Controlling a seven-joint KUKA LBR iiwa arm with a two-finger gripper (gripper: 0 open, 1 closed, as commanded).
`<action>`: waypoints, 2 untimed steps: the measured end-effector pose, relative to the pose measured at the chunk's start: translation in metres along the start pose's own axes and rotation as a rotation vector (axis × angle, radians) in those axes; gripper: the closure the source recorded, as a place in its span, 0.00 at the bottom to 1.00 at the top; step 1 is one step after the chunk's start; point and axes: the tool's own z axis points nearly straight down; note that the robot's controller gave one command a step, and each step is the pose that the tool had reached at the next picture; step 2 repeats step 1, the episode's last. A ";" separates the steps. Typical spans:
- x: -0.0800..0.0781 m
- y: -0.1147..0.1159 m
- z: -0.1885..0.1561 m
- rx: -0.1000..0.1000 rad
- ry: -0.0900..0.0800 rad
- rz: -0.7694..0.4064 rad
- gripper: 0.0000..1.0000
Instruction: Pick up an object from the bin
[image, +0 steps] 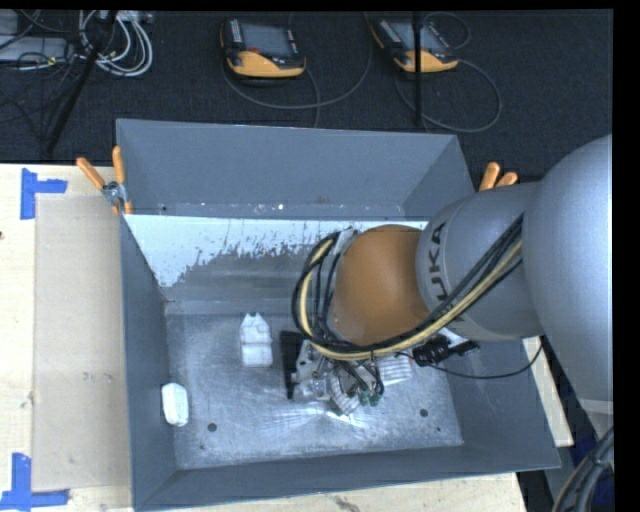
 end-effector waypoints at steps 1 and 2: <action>-0.003 -0.005 -0.148 0.001 -0.010 -0.044 1.00; -0.003 -0.005 -0.148 0.001 -0.010 -0.044 1.00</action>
Offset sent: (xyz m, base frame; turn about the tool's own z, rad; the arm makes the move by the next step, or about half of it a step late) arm 0.0000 0.0000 0.0000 0.0000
